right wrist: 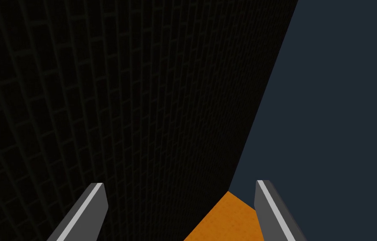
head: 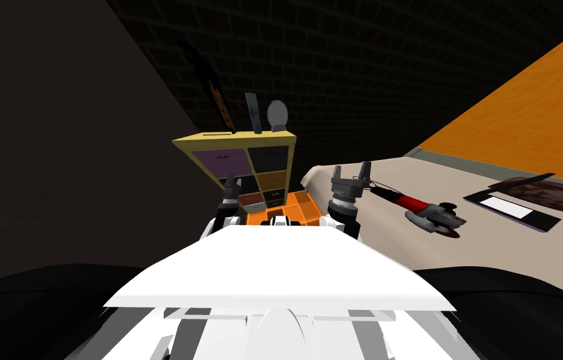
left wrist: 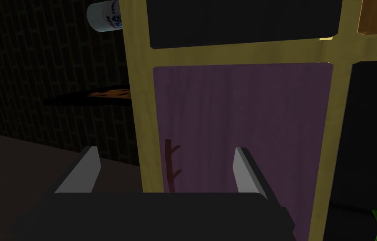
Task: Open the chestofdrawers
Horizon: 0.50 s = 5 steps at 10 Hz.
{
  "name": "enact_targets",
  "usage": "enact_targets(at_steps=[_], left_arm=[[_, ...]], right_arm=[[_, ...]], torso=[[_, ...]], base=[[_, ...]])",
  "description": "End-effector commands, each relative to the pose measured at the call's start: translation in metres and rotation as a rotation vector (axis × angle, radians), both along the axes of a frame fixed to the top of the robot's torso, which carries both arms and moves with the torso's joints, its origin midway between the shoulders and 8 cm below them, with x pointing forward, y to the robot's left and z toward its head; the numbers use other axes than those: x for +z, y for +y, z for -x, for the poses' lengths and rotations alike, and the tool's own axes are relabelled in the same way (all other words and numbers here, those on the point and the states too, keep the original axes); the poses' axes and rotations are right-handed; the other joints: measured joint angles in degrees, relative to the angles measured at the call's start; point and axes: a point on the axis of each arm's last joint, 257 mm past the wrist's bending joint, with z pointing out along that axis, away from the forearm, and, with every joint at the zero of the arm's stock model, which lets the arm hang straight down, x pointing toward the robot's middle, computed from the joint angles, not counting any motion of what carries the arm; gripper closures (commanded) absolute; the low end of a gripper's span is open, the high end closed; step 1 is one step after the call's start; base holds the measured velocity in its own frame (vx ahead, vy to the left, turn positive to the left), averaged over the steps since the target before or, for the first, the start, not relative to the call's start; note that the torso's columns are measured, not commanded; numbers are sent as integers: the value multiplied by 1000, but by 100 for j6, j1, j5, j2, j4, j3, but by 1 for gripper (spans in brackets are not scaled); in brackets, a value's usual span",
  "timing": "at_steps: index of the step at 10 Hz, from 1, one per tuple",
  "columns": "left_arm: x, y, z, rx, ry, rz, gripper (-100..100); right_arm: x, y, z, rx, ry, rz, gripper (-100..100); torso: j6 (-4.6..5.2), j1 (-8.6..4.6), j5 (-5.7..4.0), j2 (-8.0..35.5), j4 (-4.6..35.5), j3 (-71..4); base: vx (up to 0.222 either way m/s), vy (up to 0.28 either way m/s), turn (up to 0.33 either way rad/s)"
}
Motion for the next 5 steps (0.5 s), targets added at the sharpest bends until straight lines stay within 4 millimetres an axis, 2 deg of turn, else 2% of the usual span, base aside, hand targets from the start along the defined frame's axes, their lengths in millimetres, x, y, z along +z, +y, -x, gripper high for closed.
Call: enact_targets(at_steps=[1, 5], left_arm=[[-19, 2, -6, 2, 30, -6, -100], [-47, 7, -11, 7, 68, -12, -100]], right_arm=[[0, 0, 0, 0, 0, 0, 0], [0, 0, 0, 0, 0, 0, 0]], torso=[[0, 2, 0, 1, 0, 1], [0, 5, 1, -4, -1, -2]], base=[[44, -58, -5], [49, -56, -4]])
